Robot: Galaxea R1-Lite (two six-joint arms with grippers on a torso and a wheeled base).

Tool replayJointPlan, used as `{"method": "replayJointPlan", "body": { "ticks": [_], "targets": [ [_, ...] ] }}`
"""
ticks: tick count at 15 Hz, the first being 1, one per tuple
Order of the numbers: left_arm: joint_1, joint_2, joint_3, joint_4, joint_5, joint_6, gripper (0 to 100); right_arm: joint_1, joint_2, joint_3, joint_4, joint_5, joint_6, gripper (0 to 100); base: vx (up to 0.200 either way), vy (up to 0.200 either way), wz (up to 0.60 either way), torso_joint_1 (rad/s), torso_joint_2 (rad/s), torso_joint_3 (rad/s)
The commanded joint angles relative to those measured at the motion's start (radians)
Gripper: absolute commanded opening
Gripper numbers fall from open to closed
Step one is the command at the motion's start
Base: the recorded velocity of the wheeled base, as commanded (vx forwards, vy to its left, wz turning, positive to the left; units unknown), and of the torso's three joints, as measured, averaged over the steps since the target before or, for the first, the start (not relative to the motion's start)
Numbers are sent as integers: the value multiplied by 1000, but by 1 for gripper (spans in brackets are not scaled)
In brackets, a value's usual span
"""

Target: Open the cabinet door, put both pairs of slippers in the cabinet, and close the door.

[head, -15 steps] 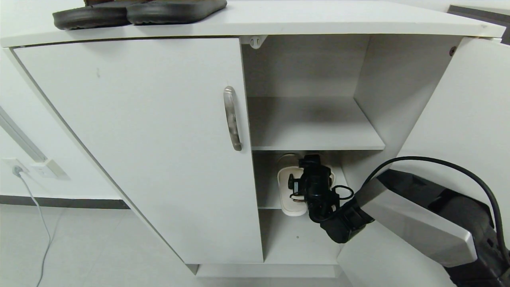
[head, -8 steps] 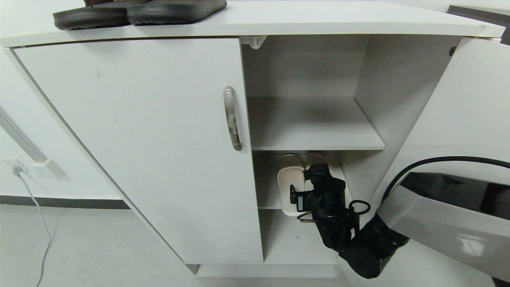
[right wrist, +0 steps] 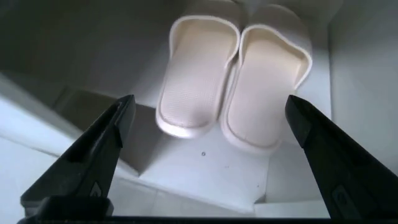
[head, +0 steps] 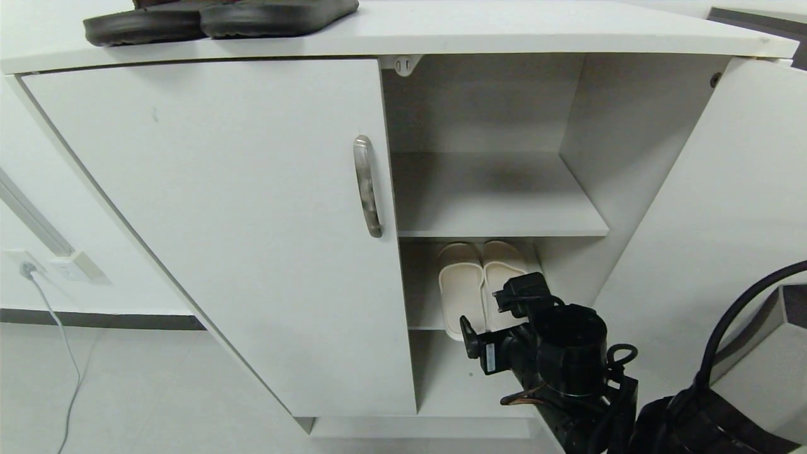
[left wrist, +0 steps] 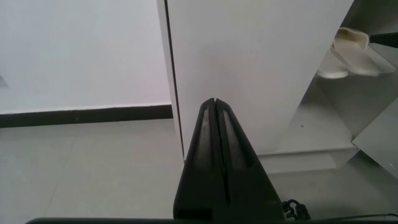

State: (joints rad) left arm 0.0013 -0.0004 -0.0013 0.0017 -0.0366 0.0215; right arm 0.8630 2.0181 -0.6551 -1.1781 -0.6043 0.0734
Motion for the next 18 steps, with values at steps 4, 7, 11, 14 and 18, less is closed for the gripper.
{"method": "replayJointPlan", "body": {
  "ticks": [4,7,11,14,18],
  "targets": [
    [0,0,0,0,0,0,0,10,4,17,-5,0,5,100,-200,0,0,4,4,4],
    [0,0,0,0,1,-2,0,1,2,15,-6,0,8,100,0,0,0,0,0,0],
    [0,0,0,0,1,0,0,-9,-1,15,-6,0,28,100,0,0,0,0,0,0],
    [0,0,0,0,1,0,0,-9,1,14,-6,1,28,100,0,0,0,0,0,0],
    [0,2,0,0,1,0,0,-7,2,14,-6,1,28,100,0,0,0,1,1,29]
  ]
}}
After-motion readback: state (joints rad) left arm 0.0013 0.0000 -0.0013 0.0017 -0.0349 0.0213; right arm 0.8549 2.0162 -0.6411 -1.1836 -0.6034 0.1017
